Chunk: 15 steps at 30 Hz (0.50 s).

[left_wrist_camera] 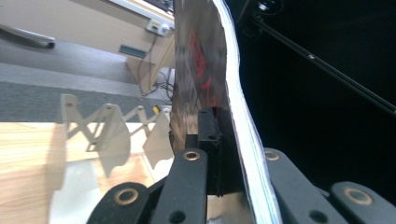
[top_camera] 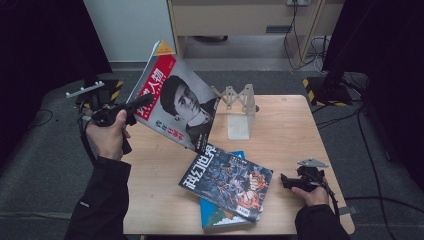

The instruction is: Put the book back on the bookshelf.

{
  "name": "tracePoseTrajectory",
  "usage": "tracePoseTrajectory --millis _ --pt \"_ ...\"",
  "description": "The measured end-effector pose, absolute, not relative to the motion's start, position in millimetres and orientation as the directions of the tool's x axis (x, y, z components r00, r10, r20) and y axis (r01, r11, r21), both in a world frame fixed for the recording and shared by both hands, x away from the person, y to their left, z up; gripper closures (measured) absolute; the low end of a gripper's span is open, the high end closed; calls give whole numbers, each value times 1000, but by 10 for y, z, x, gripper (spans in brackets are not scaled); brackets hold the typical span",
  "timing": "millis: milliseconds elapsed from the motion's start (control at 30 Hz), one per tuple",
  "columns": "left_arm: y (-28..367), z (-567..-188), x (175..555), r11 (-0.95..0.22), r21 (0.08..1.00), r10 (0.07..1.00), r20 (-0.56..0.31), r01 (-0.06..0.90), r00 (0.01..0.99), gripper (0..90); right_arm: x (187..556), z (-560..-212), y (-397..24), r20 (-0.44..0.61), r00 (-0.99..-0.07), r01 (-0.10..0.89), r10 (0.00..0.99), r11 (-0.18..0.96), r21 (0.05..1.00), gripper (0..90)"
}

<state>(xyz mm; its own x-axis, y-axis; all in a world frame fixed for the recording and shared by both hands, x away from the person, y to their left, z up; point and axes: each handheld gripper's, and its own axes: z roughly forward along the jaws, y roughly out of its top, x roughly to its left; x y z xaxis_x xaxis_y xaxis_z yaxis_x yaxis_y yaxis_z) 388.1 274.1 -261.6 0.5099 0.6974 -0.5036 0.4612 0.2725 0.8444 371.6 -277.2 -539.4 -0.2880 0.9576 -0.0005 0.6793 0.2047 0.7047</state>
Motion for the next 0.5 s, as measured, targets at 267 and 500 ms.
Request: tracePoseTrajectory --millis 267,500 --pt "2944 -2607 3894 305 841 715 -512 447 476 864 3717 -5396 -2771 -1 -286 679 958 203 705 9" --pt "3027 -2560 3938 311 847 743 -500 432 445 864 3716 -5397 -2767 -2 -283 678 959 201 707 9"
